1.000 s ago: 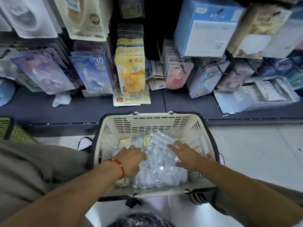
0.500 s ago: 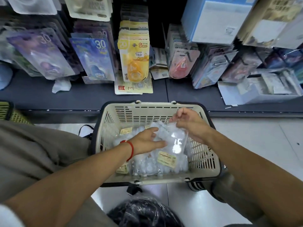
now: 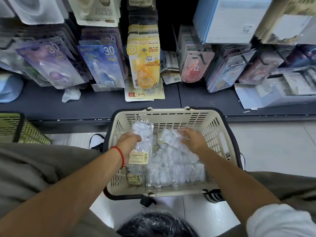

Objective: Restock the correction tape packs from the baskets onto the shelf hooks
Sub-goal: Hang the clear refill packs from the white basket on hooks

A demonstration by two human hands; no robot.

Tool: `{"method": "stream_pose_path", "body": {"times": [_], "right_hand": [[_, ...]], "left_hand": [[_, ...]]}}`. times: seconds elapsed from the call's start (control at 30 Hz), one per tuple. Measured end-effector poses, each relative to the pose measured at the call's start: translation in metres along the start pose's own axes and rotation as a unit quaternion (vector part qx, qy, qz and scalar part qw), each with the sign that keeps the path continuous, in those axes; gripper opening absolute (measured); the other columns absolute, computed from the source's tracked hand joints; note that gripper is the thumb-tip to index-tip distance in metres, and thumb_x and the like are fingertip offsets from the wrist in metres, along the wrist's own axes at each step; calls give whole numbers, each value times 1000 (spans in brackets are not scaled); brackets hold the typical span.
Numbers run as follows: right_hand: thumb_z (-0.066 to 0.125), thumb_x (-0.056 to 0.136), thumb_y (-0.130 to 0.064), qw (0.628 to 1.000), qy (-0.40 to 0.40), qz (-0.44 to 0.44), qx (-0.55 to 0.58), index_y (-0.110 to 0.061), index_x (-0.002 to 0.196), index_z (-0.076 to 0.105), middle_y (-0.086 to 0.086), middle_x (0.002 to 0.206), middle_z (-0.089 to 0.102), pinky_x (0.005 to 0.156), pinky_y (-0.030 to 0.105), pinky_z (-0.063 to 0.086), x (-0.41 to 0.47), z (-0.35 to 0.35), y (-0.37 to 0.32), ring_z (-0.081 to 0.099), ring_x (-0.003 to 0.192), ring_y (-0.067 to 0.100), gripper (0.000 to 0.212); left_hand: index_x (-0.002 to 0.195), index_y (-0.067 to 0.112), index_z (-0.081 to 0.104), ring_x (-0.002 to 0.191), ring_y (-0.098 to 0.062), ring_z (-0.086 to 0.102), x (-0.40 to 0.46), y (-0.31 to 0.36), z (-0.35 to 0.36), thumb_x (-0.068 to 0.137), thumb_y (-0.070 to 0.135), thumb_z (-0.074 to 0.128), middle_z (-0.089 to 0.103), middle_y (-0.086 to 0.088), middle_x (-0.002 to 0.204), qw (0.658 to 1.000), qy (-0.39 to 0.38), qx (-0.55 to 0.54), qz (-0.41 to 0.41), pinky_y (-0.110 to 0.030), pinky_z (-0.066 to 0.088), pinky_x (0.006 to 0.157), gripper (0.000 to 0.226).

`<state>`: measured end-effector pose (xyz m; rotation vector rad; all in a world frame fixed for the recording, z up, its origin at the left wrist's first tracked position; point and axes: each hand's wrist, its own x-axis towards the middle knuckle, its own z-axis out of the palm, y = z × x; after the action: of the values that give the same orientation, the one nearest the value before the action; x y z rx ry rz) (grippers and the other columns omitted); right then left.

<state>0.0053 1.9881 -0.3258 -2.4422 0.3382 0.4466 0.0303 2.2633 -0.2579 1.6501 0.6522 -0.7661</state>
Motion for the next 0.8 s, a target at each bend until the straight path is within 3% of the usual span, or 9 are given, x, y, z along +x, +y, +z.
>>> {"method": "stream_pose_path", "body": {"times": [0.13,0.2,0.27,0.4,0.5,0.6,0.67,0.73,0.8], "right_hand": [[61,106,-14,992,69,-33,104,-5,130,70,6,119,74,102,38,54,2,-36,1,69,111,25,27],[61,106,-15,978,79,-39,190,-6,124,73,2,114,77,93,31,55,-1,-57,-3,72,104,19,23],[59,108,-19,961,60,-31,270,-13,109,76,-5,97,78,77,26,56,-3,-74,-10,72,86,9,18],[58,108,-22,919,-44,9,391,-10,102,76,5,97,80,75,33,61,-10,-81,-40,74,86,19,23],[59,108,-22,900,-112,9,422,-8,99,77,6,93,80,65,29,62,-11,-57,-68,77,80,20,25],[55,109,-36,957,-28,52,283,-4,109,76,12,101,77,77,41,64,0,-25,-70,73,85,25,38],[57,107,-38,999,-36,26,22,-7,131,67,14,126,69,94,42,55,0,-10,-49,66,112,32,41],[58,106,-36,977,-118,-1,-175,-15,160,38,13,160,45,116,46,41,-11,9,-25,44,145,34,61],[56,108,-27,976,-123,-18,-177,-19,164,29,9,166,39,120,46,38,-18,16,-9,41,148,33,63]], "left_hand": [[130,18,54,84,-35,70,-3,3,10,95,19,66,64,-15,113,1000,6,-23,-13,-36,58,47,37],[131,19,54,87,-35,69,-5,7,17,93,23,68,64,-13,111,999,10,-31,-1,-37,59,51,40],[130,18,55,90,-36,69,-8,10,24,91,26,70,65,-13,111,999,4,-40,4,-40,60,65,42],[129,17,62,96,-36,74,-15,16,35,86,32,80,72,-15,116,995,-80,-65,1,-48,62,84,49],[127,6,65,102,-34,73,-19,19,34,94,15,75,73,-20,121,984,-160,-76,10,-43,62,78,35],[133,0,62,102,-38,72,-15,13,23,98,-9,61,73,-25,122,988,-130,-86,14,-47,61,79,36],[132,1,63,101,-39,72,-11,9,15,97,-13,59,73,-25,120,992,-97,-82,10,-47,60,79,38],[132,3,62,103,-40,73,-8,7,7,96,-14,59,73,-25,120,994,-72,-80,-2,-47,61,75,41],[132,4,60,102,-41,73,-4,5,2,95,-16,57,73,-25,120,995,-60,-81,-11,-47,61,70,43]]}}
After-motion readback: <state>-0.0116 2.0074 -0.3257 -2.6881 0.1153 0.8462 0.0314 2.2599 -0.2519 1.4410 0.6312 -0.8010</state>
